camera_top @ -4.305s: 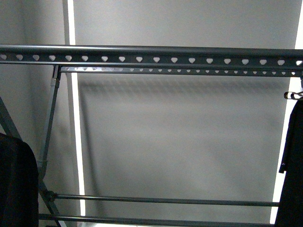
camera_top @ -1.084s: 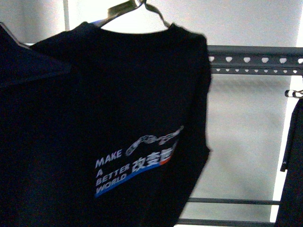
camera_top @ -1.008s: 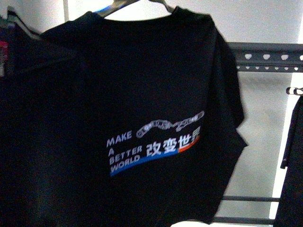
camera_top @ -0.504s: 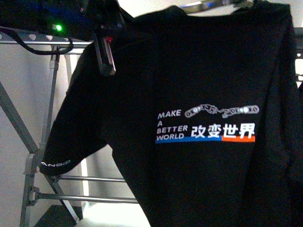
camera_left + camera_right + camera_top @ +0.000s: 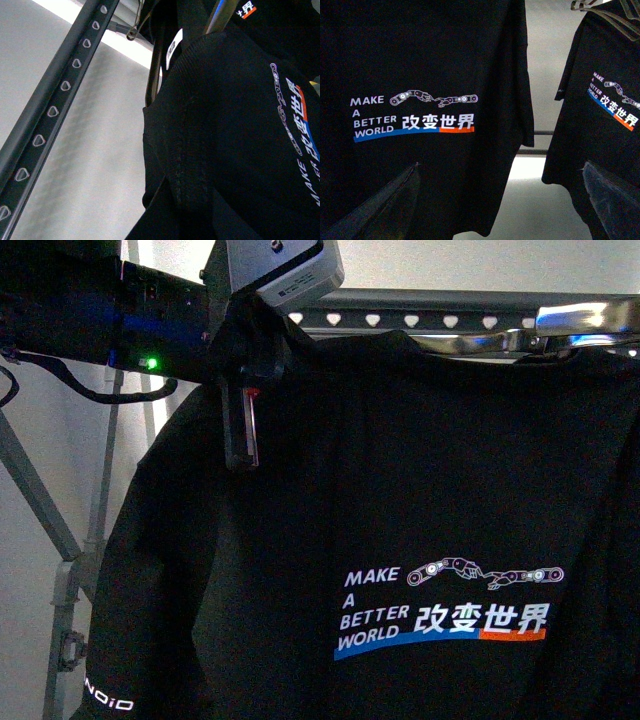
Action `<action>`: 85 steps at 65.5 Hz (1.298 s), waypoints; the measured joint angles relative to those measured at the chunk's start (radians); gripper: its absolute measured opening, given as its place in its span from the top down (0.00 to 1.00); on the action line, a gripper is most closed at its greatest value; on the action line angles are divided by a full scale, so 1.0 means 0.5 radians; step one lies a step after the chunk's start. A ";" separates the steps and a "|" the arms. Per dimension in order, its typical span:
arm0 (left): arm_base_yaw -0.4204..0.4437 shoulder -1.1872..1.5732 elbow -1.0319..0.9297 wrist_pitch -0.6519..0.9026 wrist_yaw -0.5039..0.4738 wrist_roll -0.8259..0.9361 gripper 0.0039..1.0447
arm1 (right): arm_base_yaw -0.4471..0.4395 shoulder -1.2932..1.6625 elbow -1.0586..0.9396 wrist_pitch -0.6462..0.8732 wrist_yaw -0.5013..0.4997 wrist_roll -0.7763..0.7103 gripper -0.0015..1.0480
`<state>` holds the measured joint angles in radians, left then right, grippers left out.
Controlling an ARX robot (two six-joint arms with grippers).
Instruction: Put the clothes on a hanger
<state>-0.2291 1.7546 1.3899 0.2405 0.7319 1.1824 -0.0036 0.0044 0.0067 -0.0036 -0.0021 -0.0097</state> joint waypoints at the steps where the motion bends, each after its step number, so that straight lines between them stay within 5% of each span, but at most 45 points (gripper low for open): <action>1: 0.000 0.000 0.000 0.000 0.000 0.000 0.96 | 0.000 0.000 0.000 0.000 0.000 -0.001 0.07; 9: -0.001 0.000 0.000 0.000 0.000 0.000 0.96 | -0.026 0.024 0.007 -0.022 -0.105 0.026 0.07; 16: -0.001 0.000 0.000 0.000 -0.002 0.000 0.96 | -0.484 0.510 0.181 0.002 -1.216 0.142 0.07; 25: -0.012 -0.001 -0.001 0.000 0.002 0.000 0.96 | -0.999 1.217 0.483 0.578 -1.970 0.217 0.07; 31: -0.003 -0.001 -0.002 0.000 0.001 0.000 0.96 | -1.109 1.682 0.790 0.857 -1.990 0.121 0.07; 41: 0.000 -0.001 -0.002 0.000 0.000 0.001 0.96 | -1.061 2.207 1.268 0.783 -1.862 -0.213 0.07; 54: -0.006 -0.001 -0.002 0.000 0.001 0.002 0.96 | -0.835 2.576 1.846 0.706 -1.654 -1.158 0.07; 72: -0.002 -0.001 -0.002 0.000 -0.001 0.002 0.96 | -0.525 2.881 2.444 -0.138 -1.518 -2.905 0.07; 85: -0.002 -0.001 -0.002 0.000 0.000 0.002 0.96 | -0.404 3.086 2.730 -0.361 -1.413 -3.332 0.07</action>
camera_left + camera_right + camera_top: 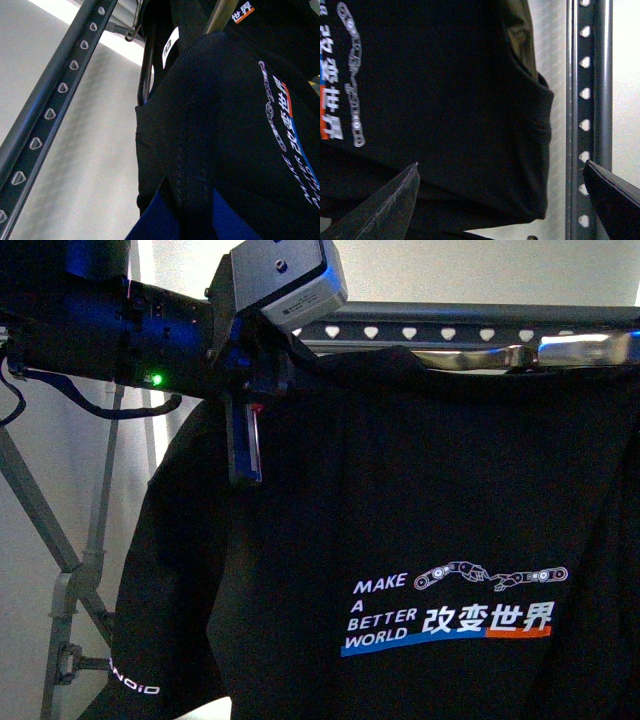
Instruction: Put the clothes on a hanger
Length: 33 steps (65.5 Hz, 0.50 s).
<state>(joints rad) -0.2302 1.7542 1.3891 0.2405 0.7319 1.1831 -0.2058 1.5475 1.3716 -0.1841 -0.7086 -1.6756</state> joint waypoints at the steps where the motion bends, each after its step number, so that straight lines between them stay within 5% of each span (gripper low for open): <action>1: -0.001 0.000 0.000 0.000 0.000 0.000 0.96 | 0.005 0.008 0.013 0.000 0.003 0.000 0.07; 33: -0.001 0.000 0.000 0.000 0.000 0.000 0.96 | 0.177 0.426 0.442 -0.060 0.160 0.164 0.07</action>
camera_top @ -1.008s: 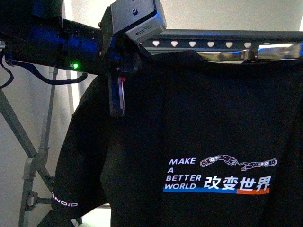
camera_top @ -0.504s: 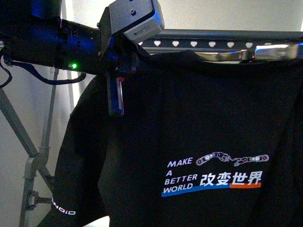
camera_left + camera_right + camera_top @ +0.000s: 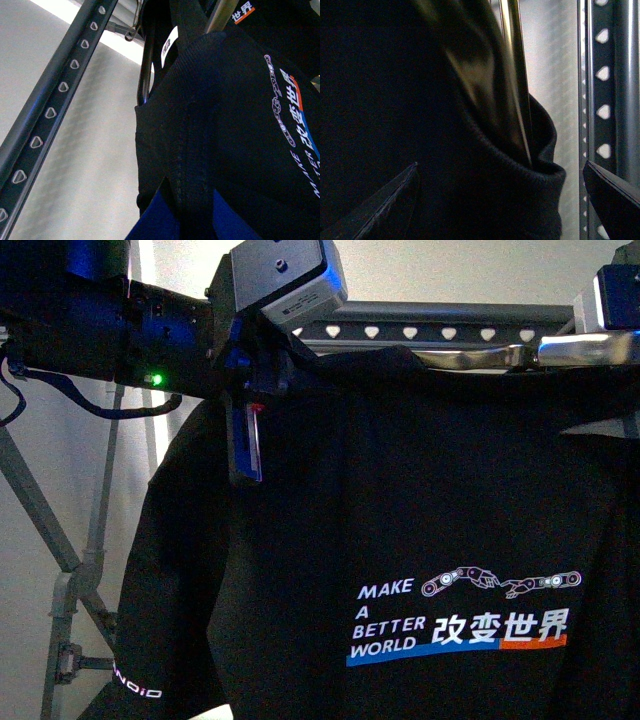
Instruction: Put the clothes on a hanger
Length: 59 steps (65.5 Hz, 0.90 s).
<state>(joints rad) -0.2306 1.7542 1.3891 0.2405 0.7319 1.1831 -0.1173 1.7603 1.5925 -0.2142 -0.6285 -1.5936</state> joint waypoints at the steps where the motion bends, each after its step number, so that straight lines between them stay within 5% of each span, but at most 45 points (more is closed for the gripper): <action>1: 0.000 0.000 0.000 0.000 0.000 0.000 0.96 | -0.001 0.014 0.006 0.017 0.008 0.017 0.07; 7: 0.000 0.000 0.000 0.000 0.000 0.000 0.96 | -0.004 0.059 0.014 0.095 0.024 0.071 0.13; 33: -0.002 0.000 0.000 0.000 0.002 0.000 0.95 | -0.081 0.088 -0.058 0.318 -0.041 0.172 0.73; 40: -0.002 -0.001 0.001 0.001 0.002 0.002 0.71 | -0.115 0.081 -0.141 0.392 -0.109 0.216 0.93; 59: -0.002 -0.001 0.001 0.001 0.003 0.002 0.21 | -0.188 -0.017 -0.357 0.359 -0.217 0.333 0.94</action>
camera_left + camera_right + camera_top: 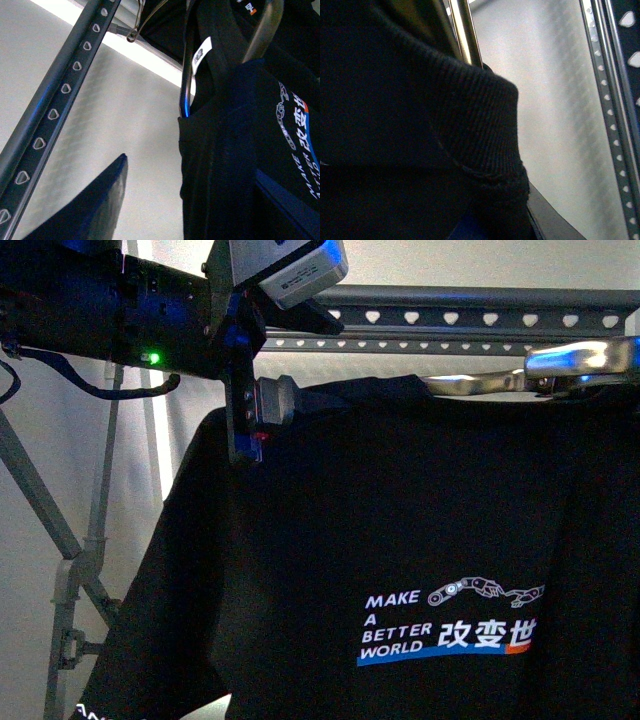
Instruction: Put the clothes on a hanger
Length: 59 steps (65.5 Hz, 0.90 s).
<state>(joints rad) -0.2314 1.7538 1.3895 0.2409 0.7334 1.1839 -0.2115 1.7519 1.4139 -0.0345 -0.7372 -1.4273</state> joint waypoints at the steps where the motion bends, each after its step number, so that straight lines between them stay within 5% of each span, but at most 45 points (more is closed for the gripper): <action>1: 0.000 0.000 0.000 0.000 -0.001 0.000 0.19 | -0.003 -0.003 -0.007 -0.007 -0.005 0.008 0.94; 8: 0.000 0.000 0.000 0.000 -0.001 0.002 0.04 | -0.031 -0.030 -0.085 -0.055 -0.047 0.094 0.96; 14: 0.000 0.002 -0.009 0.045 -0.021 -0.037 0.06 | -0.046 -0.042 -0.140 -0.069 -0.066 0.150 0.96; 20: 0.011 0.074 -0.169 0.818 -0.239 -0.731 0.06 | -0.061 -0.060 -0.209 -0.076 -0.082 0.229 0.96; 26: 0.062 0.164 -0.227 1.606 -0.389 -1.816 0.06 | -0.066 -0.101 -0.288 -0.065 -0.131 0.270 0.97; 32: 0.141 0.166 -0.204 1.998 -0.642 -2.811 0.06 | -0.071 -0.125 -0.357 -0.043 -0.146 0.283 0.97; 43: 0.202 0.040 -0.047 1.564 -1.231 -3.900 0.06 | -0.083 -0.182 -0.479 -0.050 -0.159 0.311 0.97; 59: -0.027 0.030 0.021 0.943 -1.880 -3.432 0.06 | -0.082 -0.320 -0.515 -0.188 -0.112 0.674 0.97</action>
<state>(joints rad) -0.2451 1.7687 1.4002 0.7124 -0.2066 -0.5320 -0.2527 1.5921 1.1564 -0.1287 -0.7933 -1.0901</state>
